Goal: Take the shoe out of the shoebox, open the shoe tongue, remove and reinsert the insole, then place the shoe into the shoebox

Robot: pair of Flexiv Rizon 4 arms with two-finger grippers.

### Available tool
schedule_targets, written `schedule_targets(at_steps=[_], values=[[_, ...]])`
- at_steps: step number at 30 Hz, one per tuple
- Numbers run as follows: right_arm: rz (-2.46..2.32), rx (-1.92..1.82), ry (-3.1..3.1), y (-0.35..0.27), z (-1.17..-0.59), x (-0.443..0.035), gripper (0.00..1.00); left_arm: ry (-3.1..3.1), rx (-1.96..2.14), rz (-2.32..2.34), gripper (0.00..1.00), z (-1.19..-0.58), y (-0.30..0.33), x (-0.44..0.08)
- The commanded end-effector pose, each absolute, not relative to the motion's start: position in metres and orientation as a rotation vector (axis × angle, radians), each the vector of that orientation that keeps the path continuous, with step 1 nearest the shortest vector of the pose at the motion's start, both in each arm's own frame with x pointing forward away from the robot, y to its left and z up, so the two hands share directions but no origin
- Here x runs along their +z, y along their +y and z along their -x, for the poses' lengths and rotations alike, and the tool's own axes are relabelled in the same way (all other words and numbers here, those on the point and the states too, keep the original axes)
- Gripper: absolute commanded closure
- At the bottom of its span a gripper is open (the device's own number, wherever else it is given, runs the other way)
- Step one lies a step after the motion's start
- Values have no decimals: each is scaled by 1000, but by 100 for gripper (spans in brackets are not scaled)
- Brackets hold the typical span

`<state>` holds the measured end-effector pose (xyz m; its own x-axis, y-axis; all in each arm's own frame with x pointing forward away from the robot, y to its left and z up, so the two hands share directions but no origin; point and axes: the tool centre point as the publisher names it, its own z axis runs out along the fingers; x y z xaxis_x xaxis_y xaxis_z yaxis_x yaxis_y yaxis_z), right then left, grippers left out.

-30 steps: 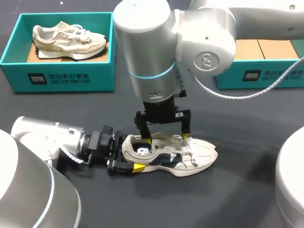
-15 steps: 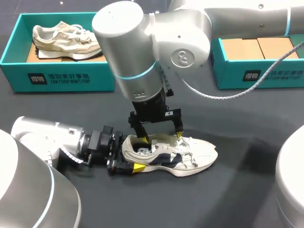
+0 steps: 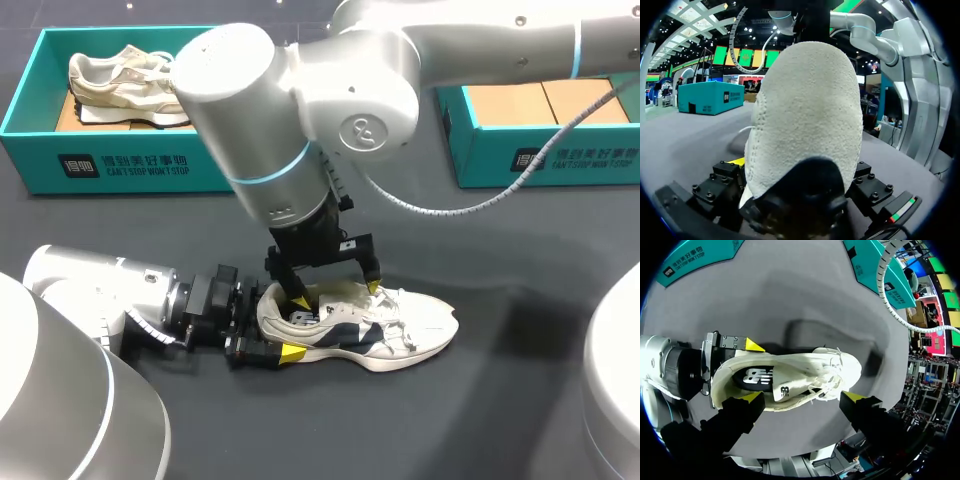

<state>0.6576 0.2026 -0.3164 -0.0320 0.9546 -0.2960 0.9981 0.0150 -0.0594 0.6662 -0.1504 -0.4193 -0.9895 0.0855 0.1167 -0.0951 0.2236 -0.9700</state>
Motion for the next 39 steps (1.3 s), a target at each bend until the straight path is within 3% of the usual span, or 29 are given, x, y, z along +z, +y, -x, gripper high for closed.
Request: schedule_targets(at_steps=[1,39], values=[[-2091,-423,1954,213,-652,-325,0,-2343,1873,-13,100,-666,-150,-419],[-2083,-413,1833,199,-650,-360,0,-2343,1873,-13,100,-666,-150,-419]])
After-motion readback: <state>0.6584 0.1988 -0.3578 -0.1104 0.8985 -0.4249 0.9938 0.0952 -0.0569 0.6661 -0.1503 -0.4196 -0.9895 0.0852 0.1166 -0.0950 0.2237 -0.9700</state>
